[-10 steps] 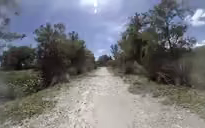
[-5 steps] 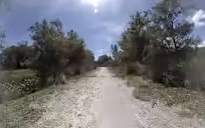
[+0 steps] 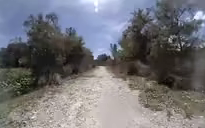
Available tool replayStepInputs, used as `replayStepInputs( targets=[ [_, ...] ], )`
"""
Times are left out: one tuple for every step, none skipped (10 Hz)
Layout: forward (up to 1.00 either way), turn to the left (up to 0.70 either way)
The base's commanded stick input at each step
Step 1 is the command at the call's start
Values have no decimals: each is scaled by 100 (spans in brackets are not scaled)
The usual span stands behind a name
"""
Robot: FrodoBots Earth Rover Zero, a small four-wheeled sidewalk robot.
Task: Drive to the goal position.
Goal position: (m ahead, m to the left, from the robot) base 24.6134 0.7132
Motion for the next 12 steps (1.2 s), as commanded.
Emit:
replayStepInputs(
  targets=[
    [70, 0],
    [70, 0],
    [70, 0],
    [70, 0],
    [70, 0],
    [70, 0],
    [70, 0],
    [70, 0],
    [70, 0],
    [70, 0],
    [70, 0],
    [70, 0]
  ],
)
